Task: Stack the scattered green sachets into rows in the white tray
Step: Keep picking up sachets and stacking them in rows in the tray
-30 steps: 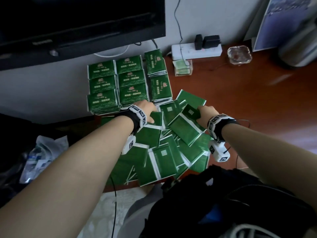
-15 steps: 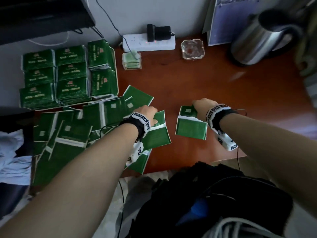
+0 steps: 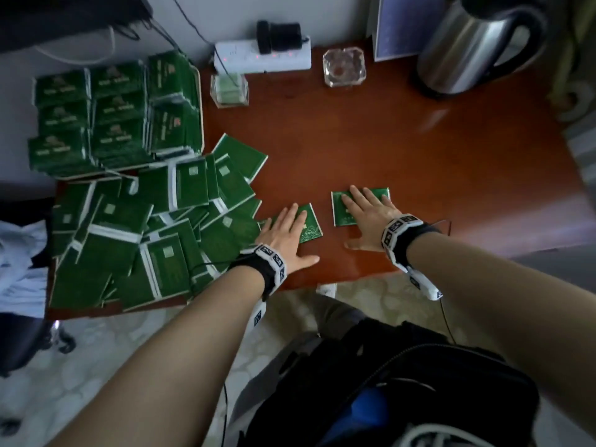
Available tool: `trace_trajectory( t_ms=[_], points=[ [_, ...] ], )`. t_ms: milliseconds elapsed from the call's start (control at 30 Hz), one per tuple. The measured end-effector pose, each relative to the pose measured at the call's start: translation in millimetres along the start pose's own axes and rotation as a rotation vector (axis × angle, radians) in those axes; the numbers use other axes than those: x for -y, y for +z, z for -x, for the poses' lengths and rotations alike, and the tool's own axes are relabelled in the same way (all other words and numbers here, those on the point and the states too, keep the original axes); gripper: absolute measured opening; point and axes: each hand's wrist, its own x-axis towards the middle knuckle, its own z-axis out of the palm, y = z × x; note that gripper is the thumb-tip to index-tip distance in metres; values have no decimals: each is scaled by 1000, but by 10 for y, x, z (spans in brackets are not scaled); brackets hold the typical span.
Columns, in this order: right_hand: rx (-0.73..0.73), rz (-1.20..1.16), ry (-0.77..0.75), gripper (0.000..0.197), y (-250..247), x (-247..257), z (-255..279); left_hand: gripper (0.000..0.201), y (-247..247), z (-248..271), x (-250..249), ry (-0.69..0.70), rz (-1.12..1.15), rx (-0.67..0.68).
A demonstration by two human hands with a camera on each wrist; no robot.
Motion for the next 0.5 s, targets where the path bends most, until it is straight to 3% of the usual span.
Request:
trace_trajectory(
  t_ms=[200, 367, 500],
  points=[
    [-163, 21, -10, 114, 755, 197, 399, 122, 788, 406, -467, 42, -59, -192],
    [-237, 62, -38, 104, 1186, 399, 774, 106, 1124, 693, -791, -28, -24, -245],
    [-320, 78, -42, 95, 1182, 411, 837, 92, 1050, 751, -780, -8, 26, -285]
  ],
)
